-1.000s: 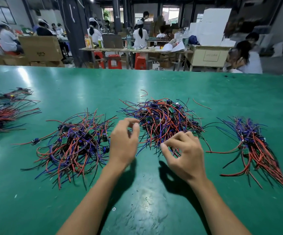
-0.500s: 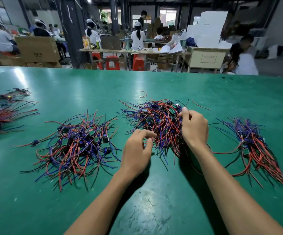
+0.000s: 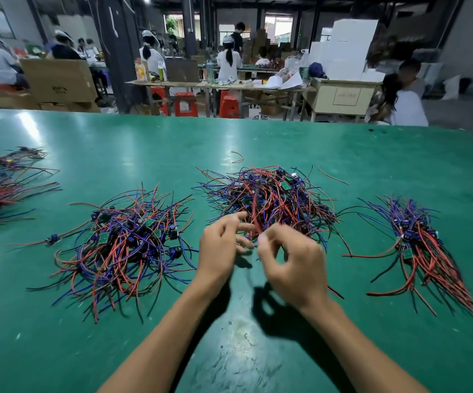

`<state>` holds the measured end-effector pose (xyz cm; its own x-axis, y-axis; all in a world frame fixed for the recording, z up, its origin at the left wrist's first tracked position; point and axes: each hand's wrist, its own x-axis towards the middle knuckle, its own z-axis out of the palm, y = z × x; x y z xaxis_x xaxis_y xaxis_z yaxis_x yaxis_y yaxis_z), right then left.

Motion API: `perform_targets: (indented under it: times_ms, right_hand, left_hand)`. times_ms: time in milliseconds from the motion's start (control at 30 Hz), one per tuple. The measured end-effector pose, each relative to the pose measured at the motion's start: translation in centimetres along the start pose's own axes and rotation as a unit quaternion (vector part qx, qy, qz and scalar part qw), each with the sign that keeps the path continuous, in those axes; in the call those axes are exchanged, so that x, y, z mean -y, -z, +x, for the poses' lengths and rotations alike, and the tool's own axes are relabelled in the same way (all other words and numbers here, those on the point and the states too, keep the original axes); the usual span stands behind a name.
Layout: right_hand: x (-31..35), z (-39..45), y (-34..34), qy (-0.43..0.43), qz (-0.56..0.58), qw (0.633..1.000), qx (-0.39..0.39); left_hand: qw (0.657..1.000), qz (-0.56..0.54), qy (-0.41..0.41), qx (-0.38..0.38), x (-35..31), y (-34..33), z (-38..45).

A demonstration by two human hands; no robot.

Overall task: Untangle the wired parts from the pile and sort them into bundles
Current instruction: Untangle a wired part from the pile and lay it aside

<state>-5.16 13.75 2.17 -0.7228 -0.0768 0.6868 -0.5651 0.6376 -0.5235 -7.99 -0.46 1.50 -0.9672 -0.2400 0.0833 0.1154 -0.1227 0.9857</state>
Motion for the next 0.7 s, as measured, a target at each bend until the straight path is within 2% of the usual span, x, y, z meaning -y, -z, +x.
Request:
perform_targets:
  times_ms: [67,100,233,333,400,500,567,633,700]
  right_hand:
    - [0.6,-1.5,-0.2,0.055,0.022,0.996,0.066]
    - [0.9,-1.8,-0.4,0.069,0.036,0.993,0.089]
    - [1.6,-2.3,-1.1,0.074,0.083,0.983,0.148]
    - [1.0,-2.4,-1.0,0.078,0.078,0.978,0.177]
    - [0.5,-2.3,-0.8,0.048,0.092,0.983,0.152]
    - [0.2,-1.4,-0.5,-0.086,0.133,0.986,0.042]
    - [-0.2,-0.8,-0.2,-0.135,0.111,0.985,0.004]
    - [-0.5,-0.3,-0.1,-0.168,0.137,0.976,0.021]
    - [-0.7,0.1,-0.1,-0.217,0.232,0.947,0.044]
  left_hand:
    - [0.987,-0.132,0.093,0.015,-0.6,0.1,0.3]
    - [0.979,-0.165,0.114,0.024,-0.7,0.4,0.3]
    - [0.961,-0.238,0.135,0.05,-0.9,1.5,0.4]
    - [0.953,-0.259,0.143,0.06,-1.2,2.3,0.8]
    - [0.967,-0.218,0.114,0.063,-1.6,2.4,0.7]
    - [0.989,-0.118,0.048,0.072,-2.2,2.3,0.2]
    - [0.997,-0.037,-0.013,0.071,-2.4,2.1,-0.3]
    - [0.989,0.09,-0.107,0.054,-2.3,1.8,-0.8]
    - [0.959,0.204,-0.19,0.054,-2.1,1.3,-1.3]
